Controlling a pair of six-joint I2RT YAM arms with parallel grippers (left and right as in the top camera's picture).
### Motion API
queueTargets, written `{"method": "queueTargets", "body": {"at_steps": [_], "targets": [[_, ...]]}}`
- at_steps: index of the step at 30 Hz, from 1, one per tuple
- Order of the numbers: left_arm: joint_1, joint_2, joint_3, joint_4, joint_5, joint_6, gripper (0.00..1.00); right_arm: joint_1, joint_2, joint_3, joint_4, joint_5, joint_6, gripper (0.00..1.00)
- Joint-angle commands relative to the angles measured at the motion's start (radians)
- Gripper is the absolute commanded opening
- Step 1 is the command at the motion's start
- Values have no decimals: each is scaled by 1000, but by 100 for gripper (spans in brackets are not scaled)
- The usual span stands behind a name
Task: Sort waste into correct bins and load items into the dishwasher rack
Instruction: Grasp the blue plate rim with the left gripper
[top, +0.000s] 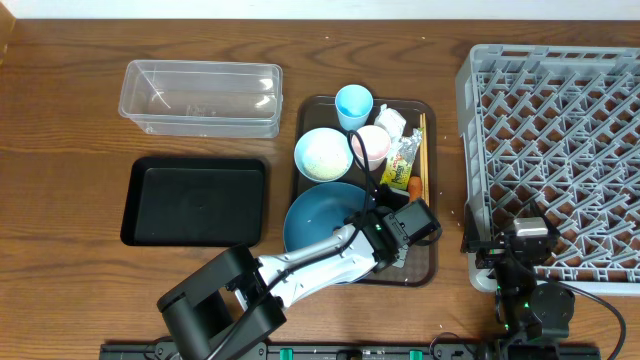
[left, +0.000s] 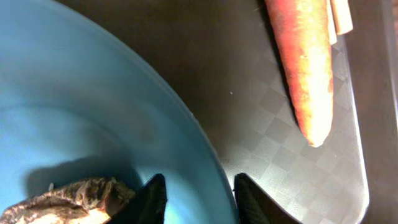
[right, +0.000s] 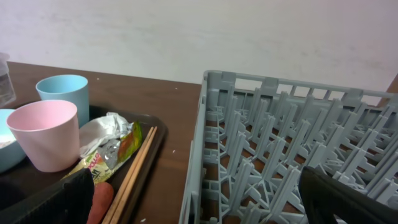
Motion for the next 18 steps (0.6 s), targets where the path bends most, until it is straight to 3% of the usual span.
{"method": "queueTargets", "body": {"at_steps": [1, 7, 10, 18], "targets": [[-1, 5, -4, -1, -16, 5, 27, -8, -5, -3, -2, 7, 9, 99], [-1, 5, -4, -2, -16, 6, 19, -8, -5, -3, -2, 7, 9, 99], [-1, 5, -4, -2, -16, 5, 6, -8, -5, -3, -2, 7, 9, 99], [-1, -6, -3, -6, -15, 6, 6, -8, -5, -3, -2, 7, 9, 99]]}}
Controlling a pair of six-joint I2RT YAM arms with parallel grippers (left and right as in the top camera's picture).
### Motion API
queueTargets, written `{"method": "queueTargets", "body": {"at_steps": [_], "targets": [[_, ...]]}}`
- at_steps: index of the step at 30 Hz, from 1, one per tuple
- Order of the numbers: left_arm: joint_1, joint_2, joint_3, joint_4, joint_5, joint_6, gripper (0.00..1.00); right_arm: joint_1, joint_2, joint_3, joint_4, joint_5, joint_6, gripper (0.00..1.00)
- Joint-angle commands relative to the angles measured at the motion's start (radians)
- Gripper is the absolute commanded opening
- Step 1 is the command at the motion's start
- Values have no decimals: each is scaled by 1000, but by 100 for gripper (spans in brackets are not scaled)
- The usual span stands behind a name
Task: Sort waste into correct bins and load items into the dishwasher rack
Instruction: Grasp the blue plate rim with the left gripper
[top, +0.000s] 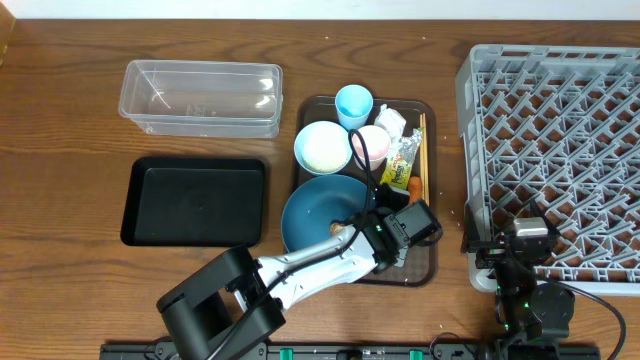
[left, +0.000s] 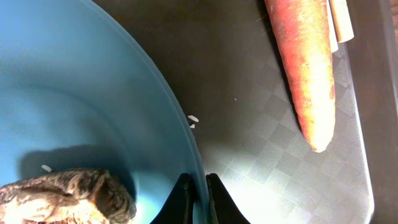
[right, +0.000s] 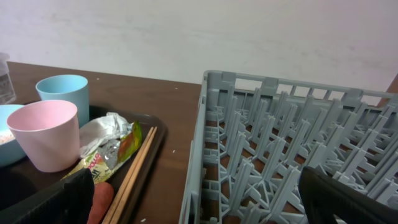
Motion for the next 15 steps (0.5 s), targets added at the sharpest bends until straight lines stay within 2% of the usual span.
{"method": "queueTargets", "body": {"at_steps": [1, 15], "targets": [[4, -8, -4, -10, 14, -1, 6, -8, -5, -3, -2, 7, 9, 99], [2, -176, -3, -132, 14, -20, 6, -8, -5, -3, -2, 7, 9, 99]]}}
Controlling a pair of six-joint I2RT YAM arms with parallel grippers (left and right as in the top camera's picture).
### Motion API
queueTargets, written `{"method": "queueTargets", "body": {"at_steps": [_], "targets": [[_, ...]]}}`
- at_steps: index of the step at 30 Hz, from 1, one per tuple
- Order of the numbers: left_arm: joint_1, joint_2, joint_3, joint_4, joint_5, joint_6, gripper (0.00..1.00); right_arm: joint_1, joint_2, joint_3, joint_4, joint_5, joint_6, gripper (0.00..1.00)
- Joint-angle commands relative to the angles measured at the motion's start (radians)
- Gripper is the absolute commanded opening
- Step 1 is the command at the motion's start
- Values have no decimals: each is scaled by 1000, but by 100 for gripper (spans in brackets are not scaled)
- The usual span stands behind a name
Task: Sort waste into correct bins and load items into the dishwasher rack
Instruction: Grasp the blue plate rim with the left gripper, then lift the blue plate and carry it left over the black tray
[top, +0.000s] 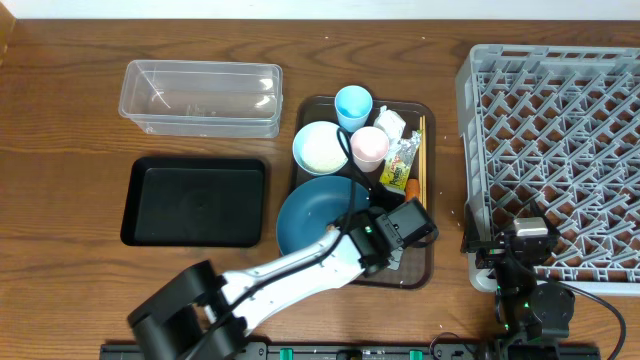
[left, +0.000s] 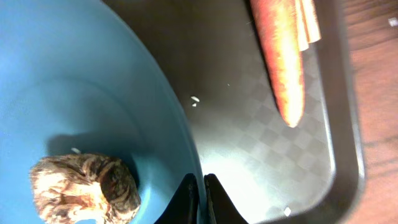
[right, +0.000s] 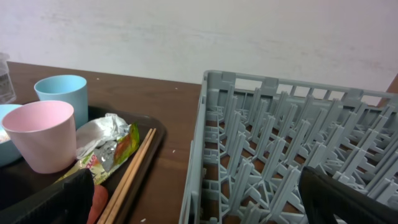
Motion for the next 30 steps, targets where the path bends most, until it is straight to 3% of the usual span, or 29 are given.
{"method": "queueTargets", "body": {"at_steps": [1, 13, 19, 25, 30], "targets": [[2, -68, -3, -22, -3, -16, 6, -8, -5, -3, -2, 7, 8, 99], [6, -290, -3, -51, -13, 26, 6, -8, -5, -3, -2, 7, 8, 99], [24, -421, -3, -124, -125, 30, 6, -8, -5, -3, -2, 7, 8, 99], [185, -556, -4, -202, -125, 30, 6, -8, -5, -3, -2, 7, 8, 99], [391, -629, -4, -200, 47, 76, 6, -8, -5, -3, -2, 7, 8, 99]]}}
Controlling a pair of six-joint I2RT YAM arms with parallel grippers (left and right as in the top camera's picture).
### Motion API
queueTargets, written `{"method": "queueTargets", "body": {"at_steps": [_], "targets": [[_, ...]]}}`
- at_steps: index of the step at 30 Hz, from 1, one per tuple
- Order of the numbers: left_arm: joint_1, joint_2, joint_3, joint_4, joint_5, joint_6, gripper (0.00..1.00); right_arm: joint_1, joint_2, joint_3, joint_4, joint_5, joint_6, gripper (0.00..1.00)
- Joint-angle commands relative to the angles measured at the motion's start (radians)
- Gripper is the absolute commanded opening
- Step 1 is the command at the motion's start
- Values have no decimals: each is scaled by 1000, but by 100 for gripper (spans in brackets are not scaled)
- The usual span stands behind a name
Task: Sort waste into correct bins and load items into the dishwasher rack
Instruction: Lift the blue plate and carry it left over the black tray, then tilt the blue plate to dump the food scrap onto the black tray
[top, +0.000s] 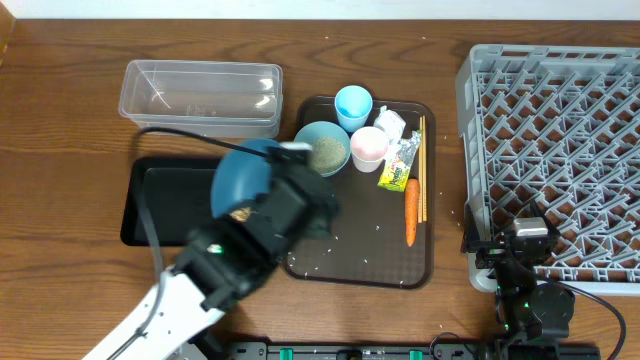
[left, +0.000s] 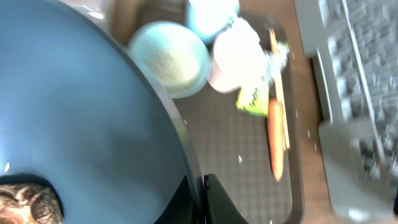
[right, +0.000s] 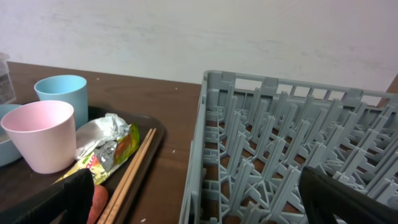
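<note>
A large blue bowl (top: 238, 180) hangs tilted above the right edge of the black tray (top: 180, 205). My left gripper (left: 199, 199) is shut on its rim. A brown lump of food (left: 25, 202) lies inside the bowl. On the brown tray (top: 360, 255) stand a small bowl of rice (top: 322, 148), a blue cup (top: 353, 103) and a pink cup (top: 369, 145). A wrapper (top: 398, 160), chopsticks (top: 421, 165) and a carrot (top: 410, 225) lie beside them. My right gripper (right: 196, 205) stands open at the grey dishwasher rack's (top: 555, 150) front left corner, holding nothing.
A clear plastic container (top: 200, 95) stands at the back left, behind the black tray. Grains of rice are scattered on the brown tray. The rack fills the right side of the table.
My left gripper has moved up and to the left with the blue bowl, from the brown tray's front left to above the black tray's right edge. The right arm has not moved.
My left gripper stood open astride the blue bowl's rim on the brown tray. Then it was shut on the rim. The bowl then sat a little further left, and now it hangs over the black tray. The right gripper stayed open throughout.
</note>
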Motion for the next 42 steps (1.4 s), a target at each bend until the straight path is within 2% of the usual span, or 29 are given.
{"method": "queueTargets", "body": {"at_steps": [1, 15, 21, 28, 33, 36, 38, 42], "targets": [[128, -42, -3, 6, 124, 64, 6, -8, -5, -3, -2, 7, 9, 99], [681, 6, -5, 12, 625, 202, 6, -8, -5, -3, -2, 7, 9, 99], [895, 114, -5, 58, 1001, 267, 6, -8, -5, -3, -2, 7, 9, 99], [1021, 194, -5, 51, 1209, 326, 6, -8, -5, -3, -2, 7, 9, 99], [1090, 194, -5, -18, 1232, 329, 6, -8, -5, -3, -2, 7, 9, 99], [1141, 194, -5, -61, 1304, 422, 6, -8, -5, -3, -2, 7, 9, 99], [1183, 195, -5, -75, 1321, 433, 6, -8, -5, -3, -2, 7, 9, 99], [1276, 207, -5, -85, 1524, 457, 6, -8, -5, -3, -2, 7, 9, 99]]}}
